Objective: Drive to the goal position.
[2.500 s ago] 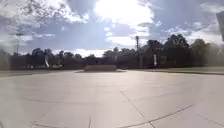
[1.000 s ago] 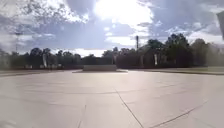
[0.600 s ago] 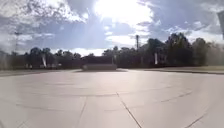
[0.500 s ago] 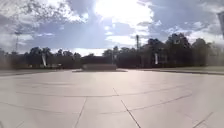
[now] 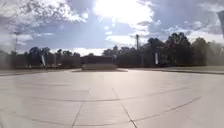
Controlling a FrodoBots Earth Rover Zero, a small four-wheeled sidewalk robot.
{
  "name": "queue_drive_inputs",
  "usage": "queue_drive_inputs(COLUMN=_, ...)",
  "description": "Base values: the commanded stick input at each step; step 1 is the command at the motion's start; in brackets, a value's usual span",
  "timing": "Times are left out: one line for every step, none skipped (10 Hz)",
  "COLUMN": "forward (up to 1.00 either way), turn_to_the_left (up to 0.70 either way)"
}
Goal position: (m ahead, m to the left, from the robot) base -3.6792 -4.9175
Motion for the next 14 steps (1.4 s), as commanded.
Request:
queue_drive_inputs(forward=0.55, turn_to_the_left=-0.01)
queue_drive_inputs(forward=0.55, turn_to_the_left=-0.01)
queue_drive_inputs(forward=0.55, turn_to_the_left=-0.01)
queue_drive_inputs(forward=0.54, turn_to_the_left=-0.01)
queue_drive_inputs(forward=0.54, turn_to_the_left=-0.01)
queue_drive_inputs(forward=0.55, turn_to_the_left=-0.01)
queue_drive_inputs(forward=0.54, turn_to_the_left=-0.01)
queue_drive_inputs(forward=0.55, turn_to_the_left=-0.01)
queue_drive_inputs(forward=0.55, turn_to_the_left=-0.01)
queue_drive_inputs(forward=0.55, turn_to_the_left=-0.01)
queue_drive_inputs(forward=0.55, turn_to_the_left=-0.01)
queue_drive_inputs(forward=0.55, turn_to_the_left=-0.01)
queue_drive_inputs(forward=0.55, turn_to_the_left=-0.01)
queue_drive_inputs(forward=0.55, turn_to_the_left=-0.01)
